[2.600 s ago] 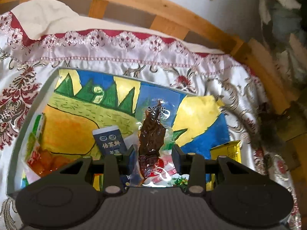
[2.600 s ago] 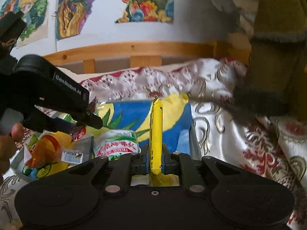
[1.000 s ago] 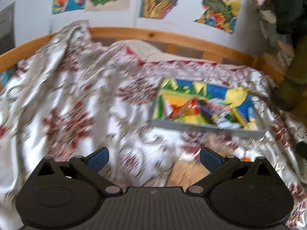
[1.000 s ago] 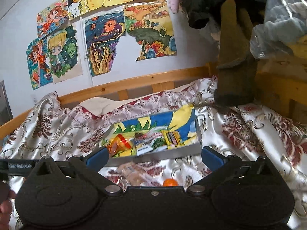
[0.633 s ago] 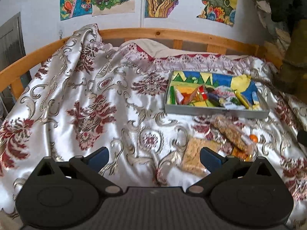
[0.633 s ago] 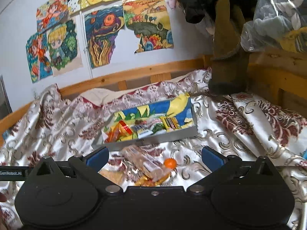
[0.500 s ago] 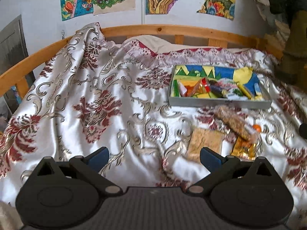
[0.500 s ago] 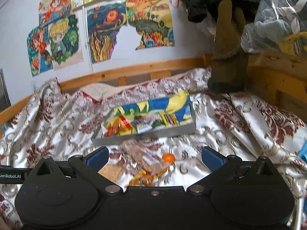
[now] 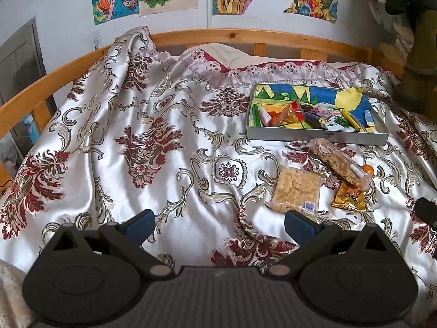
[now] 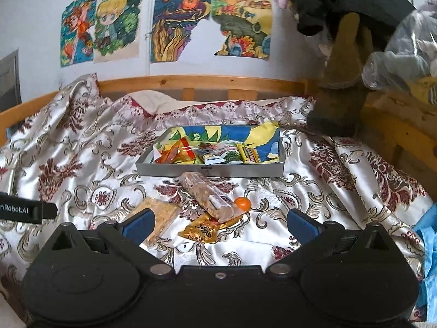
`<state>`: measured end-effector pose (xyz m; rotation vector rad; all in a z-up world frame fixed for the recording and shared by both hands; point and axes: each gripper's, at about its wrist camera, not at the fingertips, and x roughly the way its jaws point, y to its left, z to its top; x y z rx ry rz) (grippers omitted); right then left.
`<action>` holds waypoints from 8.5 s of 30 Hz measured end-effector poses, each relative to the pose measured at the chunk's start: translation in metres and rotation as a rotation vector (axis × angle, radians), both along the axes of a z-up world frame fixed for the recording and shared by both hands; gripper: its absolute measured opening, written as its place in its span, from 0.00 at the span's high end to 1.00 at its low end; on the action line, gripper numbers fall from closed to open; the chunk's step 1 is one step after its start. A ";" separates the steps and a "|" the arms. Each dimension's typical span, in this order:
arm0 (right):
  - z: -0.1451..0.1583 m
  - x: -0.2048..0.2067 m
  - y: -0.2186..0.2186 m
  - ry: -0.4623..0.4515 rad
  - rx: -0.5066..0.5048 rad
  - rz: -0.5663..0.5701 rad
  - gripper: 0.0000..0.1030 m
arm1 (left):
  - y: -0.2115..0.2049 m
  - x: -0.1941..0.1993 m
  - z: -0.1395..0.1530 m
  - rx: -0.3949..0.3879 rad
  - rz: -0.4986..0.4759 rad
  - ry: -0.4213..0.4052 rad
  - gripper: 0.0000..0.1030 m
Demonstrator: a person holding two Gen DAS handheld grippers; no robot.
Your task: Organize snacks
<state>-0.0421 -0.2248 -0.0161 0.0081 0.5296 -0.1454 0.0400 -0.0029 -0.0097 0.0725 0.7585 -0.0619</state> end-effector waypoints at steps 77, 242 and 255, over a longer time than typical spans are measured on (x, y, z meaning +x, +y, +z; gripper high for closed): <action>-0.012 0.099 -0.039 0.075 0.058 -0.040 0.01 | -0.054 0.115 -0.026 0.098 -0.220 0.110 0.00; -0.078 0.303 -0.159 0.069 0.175 -0.060 0.47 | -0.211 0.342 -0.062 -0.224 -0.316 0.127 0.26; -0.041 0.241 -0.153 -0.064 0.189 -0.119 0.03 | -0.158 0.271 -0.012 -0.313 -0.250 -0.047 0.01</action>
